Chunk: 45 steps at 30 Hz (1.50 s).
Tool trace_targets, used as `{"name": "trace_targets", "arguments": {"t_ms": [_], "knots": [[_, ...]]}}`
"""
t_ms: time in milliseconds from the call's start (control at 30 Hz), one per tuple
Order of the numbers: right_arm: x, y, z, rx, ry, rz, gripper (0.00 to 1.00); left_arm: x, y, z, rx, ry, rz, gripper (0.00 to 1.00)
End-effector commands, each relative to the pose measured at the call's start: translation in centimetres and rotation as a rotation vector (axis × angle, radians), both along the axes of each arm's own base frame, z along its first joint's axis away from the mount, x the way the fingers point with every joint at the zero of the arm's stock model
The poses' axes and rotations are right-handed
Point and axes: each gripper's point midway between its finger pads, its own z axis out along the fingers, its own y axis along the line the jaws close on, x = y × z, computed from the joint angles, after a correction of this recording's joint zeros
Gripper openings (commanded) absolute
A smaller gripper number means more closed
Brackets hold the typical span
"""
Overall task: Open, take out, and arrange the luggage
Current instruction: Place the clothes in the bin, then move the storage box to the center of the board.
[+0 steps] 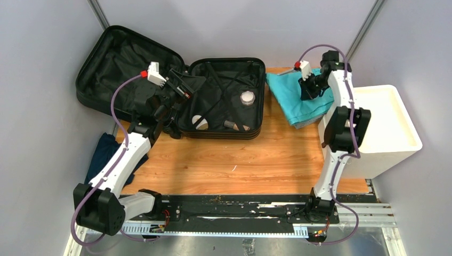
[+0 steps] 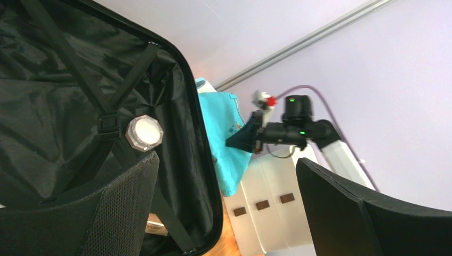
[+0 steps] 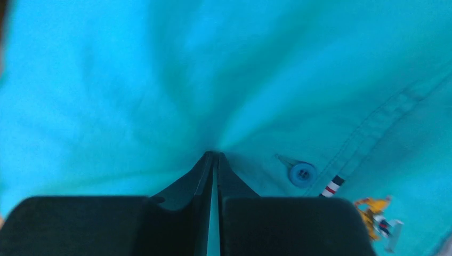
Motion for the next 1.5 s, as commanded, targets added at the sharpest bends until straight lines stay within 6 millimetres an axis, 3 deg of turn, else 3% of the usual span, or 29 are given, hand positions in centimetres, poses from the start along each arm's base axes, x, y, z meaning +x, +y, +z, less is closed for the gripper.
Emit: {"name": "trace_targets", "arguments": {"t_ms": [0,100,200,300,433,567,667,733,800,833,1000,1100,1233,1467], "knots": [[1.9,-4.2,-5.3,-0.209,0.092,-0.199,0.09,0.3,-0.3,1.9,-0.029,-0.048,-0.028,1.0],[1.8,-5.0,-7.3,-0.265,0.132,-0.21,0.09,0.3,-1.0,1.8,-0.014,-0.052,-0.074,1.0],[1.2,-3.9,-6.2,-0.216,0.125,-0.17,0.12,0.0,-2.1,1.6,0.01,-0.059,-0.15,1.0],[0.2,-1.1,-1.8,-0.092,0.054,-0.074,0.25,-0.6,-2.9,2.0,0.027,-0.079,-0.215,0.97],[-2.1,3.4,6.1,0.11,-0.089,0.083,0.49,-1.4,-3.4,2.6,0.062,-0.128,-0.239,0.96],[-5.1,6.0,12.2,0.234,-0.182,0.162,0.58,-2.1,-3.6,3.2,0.131,-0.211,-0.245,0.96],[-7.8,6.9,15.3,0.261,-0.232,0.191,0.64,-2.3,-3.5,3.2,0.211,-0.263,-0.23,0.97],[-9.8,6.2,16.5,0.199,-0.267,0.201,0.72,-2.0,-3.0,2.7,0.298,-0.268,-0.208,0.97],[-11.4,4.6,17.5,0.097,-0.31,0.161,0.79,-1.2,-2.1,2.3,0.419,-0.262,-0.156,0.98],[-11.6,3.3,17.7,0.048,-0.314,0.113,0.82,-0.9,-1.6,1.2,0.48,-0.228,-0.145,0.98],[-13.2,-2.2,19.4,0.0,-0.289,-0.239,0.82,0.2,1.1,-1.0,0.696,-0.106,-0.056,0.99],[-14.1,-4.8,19.3,0.041,-0.235,-0.472,0.8,-0.5,1.2,-1.4,0.68,-0.122,-0.053,1.0],[-16.0,-6.9,18.4,0.047,-0.186,-0.659,0.77,-1.6,0.5,-1.6,0.603,-0.157,-0.079,1.0],[-19.6,-8.5,13.9,-0.021,-0.066,-0.779,0.72,-2.7,-1.4,-3.6,0.369,-0.138,-0.193,1.0]]}}
